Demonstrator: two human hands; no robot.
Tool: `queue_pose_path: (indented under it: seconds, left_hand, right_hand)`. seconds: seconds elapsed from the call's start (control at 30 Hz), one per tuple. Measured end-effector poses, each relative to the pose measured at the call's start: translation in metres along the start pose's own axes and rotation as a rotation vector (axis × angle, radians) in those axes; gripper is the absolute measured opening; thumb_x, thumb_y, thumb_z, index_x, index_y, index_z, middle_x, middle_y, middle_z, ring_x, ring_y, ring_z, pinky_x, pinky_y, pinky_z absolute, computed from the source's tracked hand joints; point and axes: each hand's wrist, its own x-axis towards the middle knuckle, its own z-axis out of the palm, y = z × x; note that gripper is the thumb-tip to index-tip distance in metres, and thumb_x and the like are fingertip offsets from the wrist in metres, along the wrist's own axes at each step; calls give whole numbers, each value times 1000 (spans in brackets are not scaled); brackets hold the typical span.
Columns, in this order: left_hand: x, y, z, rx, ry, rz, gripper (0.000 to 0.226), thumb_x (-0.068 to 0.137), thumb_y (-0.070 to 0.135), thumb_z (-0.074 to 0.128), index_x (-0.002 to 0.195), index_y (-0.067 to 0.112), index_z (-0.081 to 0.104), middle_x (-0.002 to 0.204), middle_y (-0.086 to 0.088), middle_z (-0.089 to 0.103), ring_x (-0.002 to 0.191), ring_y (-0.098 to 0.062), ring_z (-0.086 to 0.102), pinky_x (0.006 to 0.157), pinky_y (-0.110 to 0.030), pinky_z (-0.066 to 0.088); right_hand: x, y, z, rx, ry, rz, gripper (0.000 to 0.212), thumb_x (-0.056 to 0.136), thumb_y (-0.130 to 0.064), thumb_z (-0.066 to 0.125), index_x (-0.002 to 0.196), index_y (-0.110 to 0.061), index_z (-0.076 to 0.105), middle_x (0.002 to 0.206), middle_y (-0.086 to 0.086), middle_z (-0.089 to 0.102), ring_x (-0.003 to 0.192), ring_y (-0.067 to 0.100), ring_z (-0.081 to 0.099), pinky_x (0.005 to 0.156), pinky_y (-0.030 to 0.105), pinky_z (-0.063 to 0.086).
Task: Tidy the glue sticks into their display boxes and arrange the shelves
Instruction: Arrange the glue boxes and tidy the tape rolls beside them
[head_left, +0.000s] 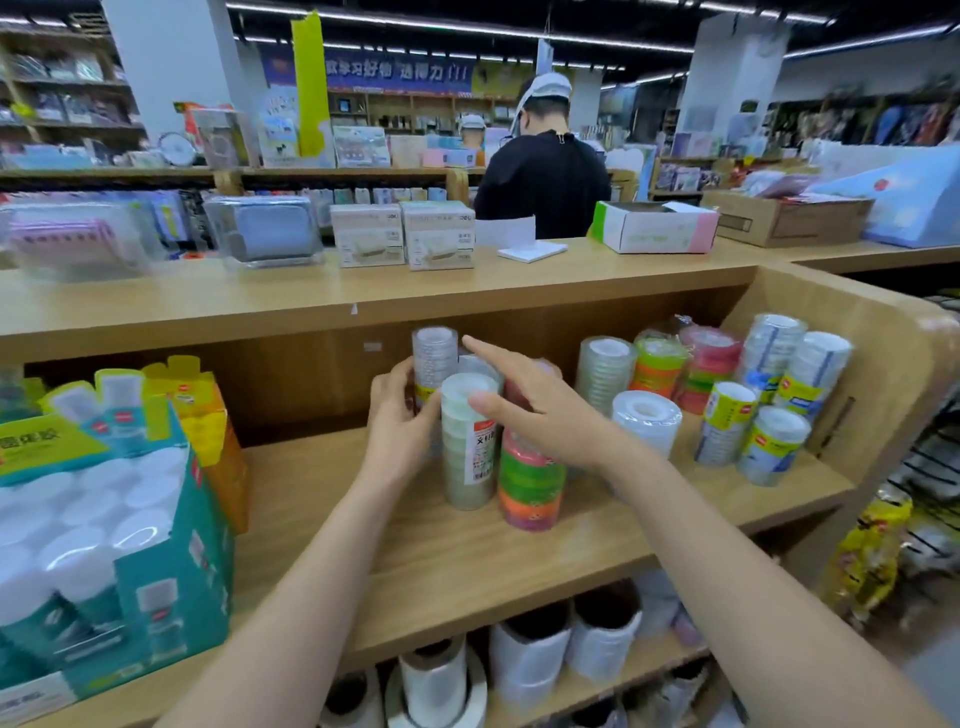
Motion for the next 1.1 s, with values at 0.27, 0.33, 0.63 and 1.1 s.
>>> queue_pose_path:
  seconds: [0.27, 0.33, 0.63, 1.1]
  left_hand:
    - [-22, 4, -18, -20, 119, 103, 51, 92, 32, 65, 140, 20, 49, 126, 0, 49, 109, 0, 55, 93, -19, 46]
    - [-33, 8, -24, -39, 169, 127, 48, 92, 31, 66, 137, 21, 51, 124, 5, 53, 109, 5, 53, 92, -19, 47]
    - [-78, 42, -36, 53, 352, 284, 44, 90, 28, 68, 129, 23, 49, 115, 9, 53, 104, 9, 52, 82, -5, 41]
    - [-102, 122, 51, -12, 14, 512, 43, 84, 36, 75, 118, 14, 60, 108, 9, 67, 98, -8, 63, 81, -26, 51]
  right_hand:
    - [0, 2, 5, 23, 94, -79, 57, 97, -42, 56, 149, -31, 36, 146, -13, 43, 134, -2, 37, 113, 32, 35]
    - [1, 3, 8, -3, 150, -101, 58, 93, -50, 54, 147, -32, 40, 144, -11, 45, 135, 4, 40, 112, 44, 37]
    - [-3, -5, 9, 15, 270, -165, 67, 85, -63, 52, 142, -29, 46, 142, -9, 49, 133, 7, 42, 109, 48, 38]
    - [-91, -10, -72, 380, 438, -160, 49, 84, -32, 72, 128, -21, 51, 110, -1, 69, 99, 19, 68, 78, 50, 57]
